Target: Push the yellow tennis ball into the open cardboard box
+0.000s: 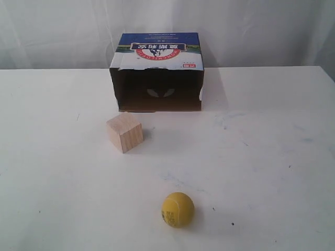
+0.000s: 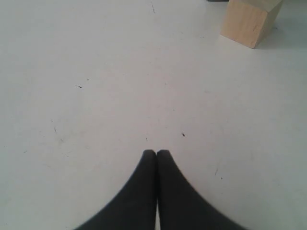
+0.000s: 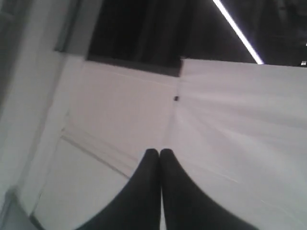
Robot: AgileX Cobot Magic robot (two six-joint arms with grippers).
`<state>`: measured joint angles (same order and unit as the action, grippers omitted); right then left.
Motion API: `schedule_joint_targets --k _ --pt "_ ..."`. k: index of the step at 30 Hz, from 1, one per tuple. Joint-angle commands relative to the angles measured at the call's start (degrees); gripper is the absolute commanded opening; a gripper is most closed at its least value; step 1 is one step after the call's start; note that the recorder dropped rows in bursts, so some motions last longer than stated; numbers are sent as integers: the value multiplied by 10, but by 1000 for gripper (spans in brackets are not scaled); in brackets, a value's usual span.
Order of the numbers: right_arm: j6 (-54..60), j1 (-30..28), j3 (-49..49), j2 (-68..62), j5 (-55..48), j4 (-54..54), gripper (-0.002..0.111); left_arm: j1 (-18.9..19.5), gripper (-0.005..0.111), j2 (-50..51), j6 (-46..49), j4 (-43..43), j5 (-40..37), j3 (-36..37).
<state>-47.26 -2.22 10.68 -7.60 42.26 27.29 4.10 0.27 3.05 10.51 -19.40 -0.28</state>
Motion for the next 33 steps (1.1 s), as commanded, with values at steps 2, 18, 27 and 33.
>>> schedule_joint_targets --k 2,18,27,33 --pt "202 -2 242 -236 -8 -399 0 -2 0 -3 -3 -3 -20 3" --pt "571 48 563 -785 -945 -328 0 -2 0 -3 -3 -3 -20 3" --pt "758 273 462 -737 -902 77 0 -2 0 -3 -3 -3 -20 3" --pt "754 370 409 -756 -833 76 0 -2 0 -3 -3 -3 -20 3"
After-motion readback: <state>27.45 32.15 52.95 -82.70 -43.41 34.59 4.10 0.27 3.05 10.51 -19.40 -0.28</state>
